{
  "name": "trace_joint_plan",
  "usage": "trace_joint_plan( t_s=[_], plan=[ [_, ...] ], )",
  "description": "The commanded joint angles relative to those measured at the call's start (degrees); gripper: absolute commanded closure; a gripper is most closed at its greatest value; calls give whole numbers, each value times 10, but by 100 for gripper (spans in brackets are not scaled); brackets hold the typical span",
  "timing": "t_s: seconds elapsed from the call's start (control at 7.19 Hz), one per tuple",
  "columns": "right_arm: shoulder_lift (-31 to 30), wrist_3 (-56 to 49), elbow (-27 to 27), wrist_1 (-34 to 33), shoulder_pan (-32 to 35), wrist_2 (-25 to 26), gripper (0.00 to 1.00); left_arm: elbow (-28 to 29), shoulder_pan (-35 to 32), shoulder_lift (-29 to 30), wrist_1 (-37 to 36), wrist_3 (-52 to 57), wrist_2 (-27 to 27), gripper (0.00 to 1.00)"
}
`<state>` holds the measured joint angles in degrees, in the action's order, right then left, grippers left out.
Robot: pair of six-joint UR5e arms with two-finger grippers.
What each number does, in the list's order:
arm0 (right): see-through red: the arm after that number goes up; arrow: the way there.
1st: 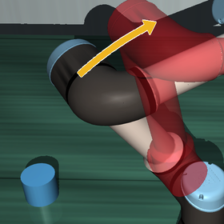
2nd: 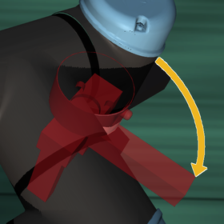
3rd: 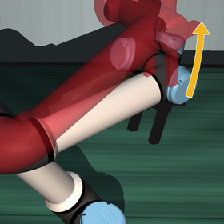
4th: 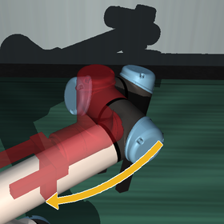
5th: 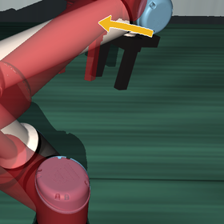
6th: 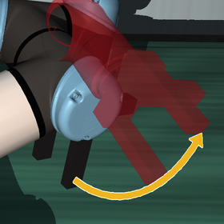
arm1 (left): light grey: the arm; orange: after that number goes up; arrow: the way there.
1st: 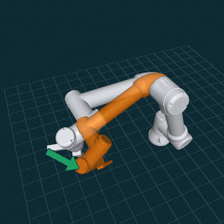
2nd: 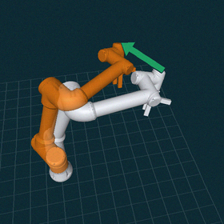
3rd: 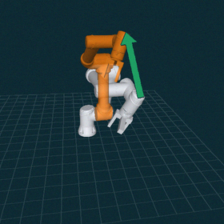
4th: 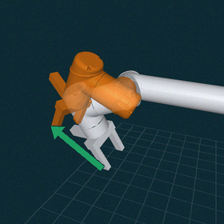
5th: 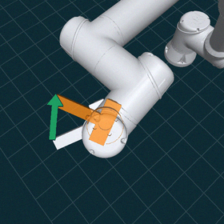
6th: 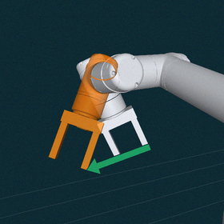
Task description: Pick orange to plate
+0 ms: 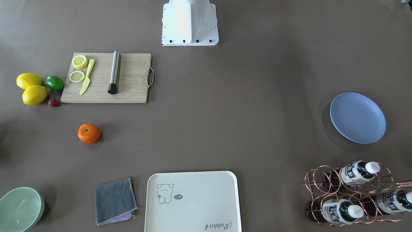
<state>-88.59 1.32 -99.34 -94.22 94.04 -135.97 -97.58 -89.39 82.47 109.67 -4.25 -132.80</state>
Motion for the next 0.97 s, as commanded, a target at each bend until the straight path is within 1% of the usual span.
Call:
trace_joint_plan(
  t_s=[0.0,0.14,0.28,0.56,0.7,0.83],
  plan=[
    [1,3,-3,-1,-14,0,0,26,4,3,19,-1,1,2],
    [11,24,-4,0,-31,0,0,65,8,10,64,-17,1,2],
    [18,50,-8,0,-41,0,0,107,29,25,122,-76,0,2],
    [18,54,-13,0,-47,0,0,188,100,48,260,-201,1,2],
    [18,61,-14,0,-53,0,0,229,122,62,316,-244,2,2],
    [23,73,-16,0,-62,0,0,255,134,70,348,-262,2,2]
  ],
)
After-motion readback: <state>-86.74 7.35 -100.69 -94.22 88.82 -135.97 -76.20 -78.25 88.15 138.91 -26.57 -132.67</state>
